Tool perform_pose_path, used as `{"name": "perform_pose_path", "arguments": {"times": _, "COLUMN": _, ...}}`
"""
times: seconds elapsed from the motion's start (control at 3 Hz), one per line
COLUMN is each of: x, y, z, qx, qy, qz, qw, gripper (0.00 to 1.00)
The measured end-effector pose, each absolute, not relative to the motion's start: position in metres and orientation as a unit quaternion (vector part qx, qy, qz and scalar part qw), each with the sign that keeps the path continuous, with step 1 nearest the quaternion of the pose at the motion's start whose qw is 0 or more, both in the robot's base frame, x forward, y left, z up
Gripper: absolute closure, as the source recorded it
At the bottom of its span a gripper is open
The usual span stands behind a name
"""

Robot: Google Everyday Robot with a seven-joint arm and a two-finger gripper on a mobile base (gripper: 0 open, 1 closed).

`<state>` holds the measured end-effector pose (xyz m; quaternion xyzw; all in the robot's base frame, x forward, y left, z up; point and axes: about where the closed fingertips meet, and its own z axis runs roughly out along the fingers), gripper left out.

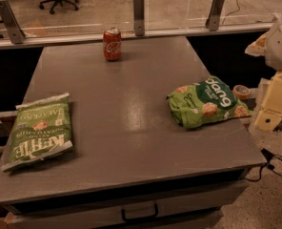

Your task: Move green rice chip bag near coke can

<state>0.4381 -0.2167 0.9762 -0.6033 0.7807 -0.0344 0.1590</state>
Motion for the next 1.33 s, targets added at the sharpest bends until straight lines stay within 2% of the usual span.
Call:
{"name": "perform_pose_path", "arguments": {"times": 0.33, "x": 0.438, "y": -0.217, "z": 0.976, "qx": -0.603, "qy": 0.781, "qz": -0.034, "qw": 0.159, "gripper": 0.0}}
{"name": "perform_pose_path", "arguments": {"times": 0.67, "x": 0.463, "y": -0.221, "z": 0.958, "qx": -0.612, "qy": 0.771, "qz": -0.023, "qw": 0.176, "gripper": 0.0}}
{"name": "perform_pose_path", "arguments": {"times": 1.33, "x": 0.54, "y": -0.214, "z": 0.881, "qx": -0.64, "qy": 0.734, "qz": 0.039, "qw": 0.224, "gripper": 0.0}}
